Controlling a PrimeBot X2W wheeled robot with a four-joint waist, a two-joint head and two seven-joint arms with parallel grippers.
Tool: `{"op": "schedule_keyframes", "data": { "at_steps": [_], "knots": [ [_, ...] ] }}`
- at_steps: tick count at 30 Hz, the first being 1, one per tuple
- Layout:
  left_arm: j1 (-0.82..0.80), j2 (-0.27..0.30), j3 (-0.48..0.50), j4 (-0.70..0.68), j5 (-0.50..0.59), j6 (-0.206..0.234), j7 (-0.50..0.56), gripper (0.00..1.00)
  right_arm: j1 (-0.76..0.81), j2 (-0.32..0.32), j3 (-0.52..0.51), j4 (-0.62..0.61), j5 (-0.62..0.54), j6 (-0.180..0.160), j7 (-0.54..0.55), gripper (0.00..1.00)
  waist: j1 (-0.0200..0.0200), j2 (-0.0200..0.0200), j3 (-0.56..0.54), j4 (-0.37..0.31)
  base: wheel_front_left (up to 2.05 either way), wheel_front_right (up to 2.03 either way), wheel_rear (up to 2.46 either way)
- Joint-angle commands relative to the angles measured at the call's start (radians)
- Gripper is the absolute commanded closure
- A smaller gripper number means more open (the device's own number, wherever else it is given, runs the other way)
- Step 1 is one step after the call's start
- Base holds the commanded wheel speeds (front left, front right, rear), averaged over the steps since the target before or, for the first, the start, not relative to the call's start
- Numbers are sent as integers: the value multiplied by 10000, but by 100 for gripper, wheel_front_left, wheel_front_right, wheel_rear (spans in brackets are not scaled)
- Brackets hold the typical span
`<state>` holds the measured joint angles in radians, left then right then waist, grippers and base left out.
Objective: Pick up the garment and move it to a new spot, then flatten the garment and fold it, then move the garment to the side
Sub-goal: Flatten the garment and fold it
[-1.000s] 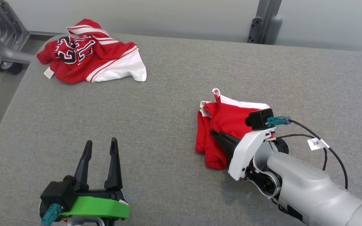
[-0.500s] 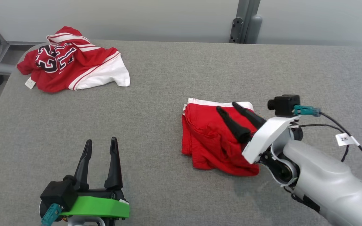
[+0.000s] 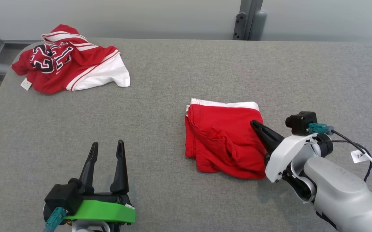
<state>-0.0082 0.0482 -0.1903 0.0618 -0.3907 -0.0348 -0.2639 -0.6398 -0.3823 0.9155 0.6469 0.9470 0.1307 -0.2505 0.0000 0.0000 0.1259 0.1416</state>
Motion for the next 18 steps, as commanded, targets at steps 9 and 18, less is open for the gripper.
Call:
{"op": "schedule_keyframes", "data": {
  "at_steps": [9, 18],
  "knots": [
    [-153, 41, 29, 50, -12, 9, -6, 0, -273, 468, 1148, 388, 104, 0, 346, 100, 0, 0, 60, 438, 0, 0, 0],
    [-48, 41, 30, 25, 13, 29, -6, 0, -211, 730, 2716, -1, 585, 0, 266, 100, 0, 0, -43, 578, 0, 0, 0]
  ]
}}
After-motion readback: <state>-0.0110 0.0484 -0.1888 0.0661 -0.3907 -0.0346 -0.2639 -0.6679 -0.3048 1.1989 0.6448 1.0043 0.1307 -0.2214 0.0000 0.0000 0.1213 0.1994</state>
